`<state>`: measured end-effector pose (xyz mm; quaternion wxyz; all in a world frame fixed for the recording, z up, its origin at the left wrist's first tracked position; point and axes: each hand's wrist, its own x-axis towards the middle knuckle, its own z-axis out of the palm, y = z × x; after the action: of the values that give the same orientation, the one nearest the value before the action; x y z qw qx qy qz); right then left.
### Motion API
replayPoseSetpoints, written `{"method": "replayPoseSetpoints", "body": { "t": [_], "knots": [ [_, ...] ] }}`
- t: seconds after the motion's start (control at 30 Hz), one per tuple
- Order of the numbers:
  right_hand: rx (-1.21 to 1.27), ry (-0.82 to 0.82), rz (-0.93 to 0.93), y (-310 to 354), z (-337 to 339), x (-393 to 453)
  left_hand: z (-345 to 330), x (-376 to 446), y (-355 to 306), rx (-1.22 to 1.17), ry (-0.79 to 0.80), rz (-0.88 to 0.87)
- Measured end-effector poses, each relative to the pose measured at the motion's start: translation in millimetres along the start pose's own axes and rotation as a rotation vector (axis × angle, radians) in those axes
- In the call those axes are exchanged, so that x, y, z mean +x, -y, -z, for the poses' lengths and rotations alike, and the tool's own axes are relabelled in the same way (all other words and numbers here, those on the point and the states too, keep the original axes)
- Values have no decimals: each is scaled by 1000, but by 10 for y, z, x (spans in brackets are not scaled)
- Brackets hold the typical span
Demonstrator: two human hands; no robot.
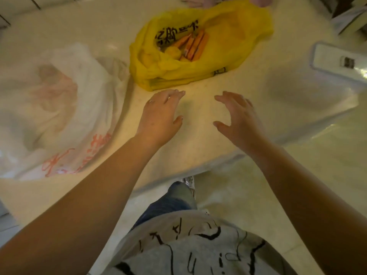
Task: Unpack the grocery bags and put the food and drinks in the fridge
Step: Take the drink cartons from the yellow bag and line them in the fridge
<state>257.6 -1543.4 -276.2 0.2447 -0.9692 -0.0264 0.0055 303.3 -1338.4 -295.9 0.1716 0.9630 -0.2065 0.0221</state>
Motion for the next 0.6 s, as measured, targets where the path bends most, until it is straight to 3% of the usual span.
{"method": "replayPoseSetpoints", "body": {
  "t": [0.4,0.6],
  "knots": [
    [36,30,118,-340,190,1529,121,1219,171,-64,-160,100],
    [57,113,264,-344,128,2143,114,1400,267,-24,-209,270]
  ]
}}
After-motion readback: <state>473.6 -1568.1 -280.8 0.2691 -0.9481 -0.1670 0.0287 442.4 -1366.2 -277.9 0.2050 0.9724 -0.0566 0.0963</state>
